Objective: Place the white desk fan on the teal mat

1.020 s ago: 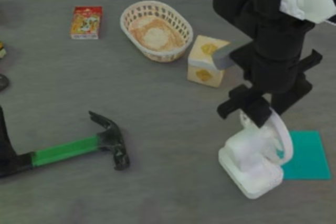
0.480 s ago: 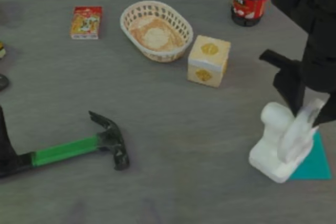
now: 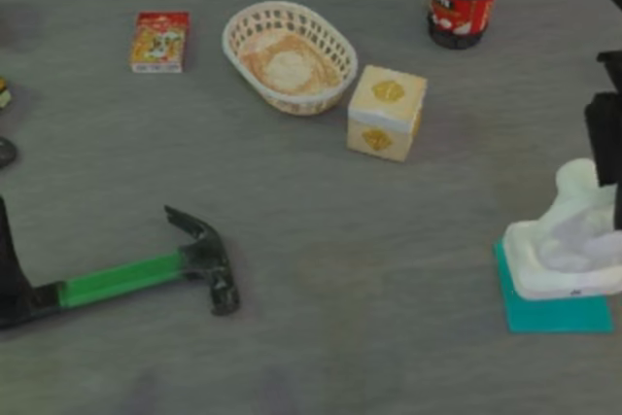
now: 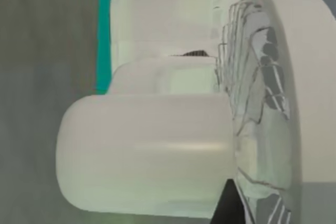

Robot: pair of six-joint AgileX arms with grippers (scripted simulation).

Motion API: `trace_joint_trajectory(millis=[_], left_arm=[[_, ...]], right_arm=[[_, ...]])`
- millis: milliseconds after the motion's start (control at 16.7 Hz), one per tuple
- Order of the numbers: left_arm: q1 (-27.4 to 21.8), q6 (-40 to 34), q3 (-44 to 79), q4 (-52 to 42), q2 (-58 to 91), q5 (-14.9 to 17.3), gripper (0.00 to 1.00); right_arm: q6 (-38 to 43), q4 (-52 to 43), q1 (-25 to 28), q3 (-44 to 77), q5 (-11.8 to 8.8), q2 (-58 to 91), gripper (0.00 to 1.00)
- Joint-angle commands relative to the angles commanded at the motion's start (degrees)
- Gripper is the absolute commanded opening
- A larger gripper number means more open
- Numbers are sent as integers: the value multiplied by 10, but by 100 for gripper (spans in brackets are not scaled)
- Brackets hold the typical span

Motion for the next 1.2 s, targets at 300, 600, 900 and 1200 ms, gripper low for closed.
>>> trace_joint_trajectory(millis=[300, 600, 900, 1200], left_arm=[[0, 0, 0, 0, 0, 0, 100], [0, 0, 0, 0, 0, 0, 100], [0, 0, 0, 0, 0, 0, 100], [0, 0, 0, 0, 0, 0, 100]], right_arm=[[30, 2, -7, -3, -3, -9, 0], [29, 12, -4, -11, -2, -6, 0], [29, 77, -8, -69, -3, 1, 0], [29, 80, -8, -72, -3, 1, 8]])
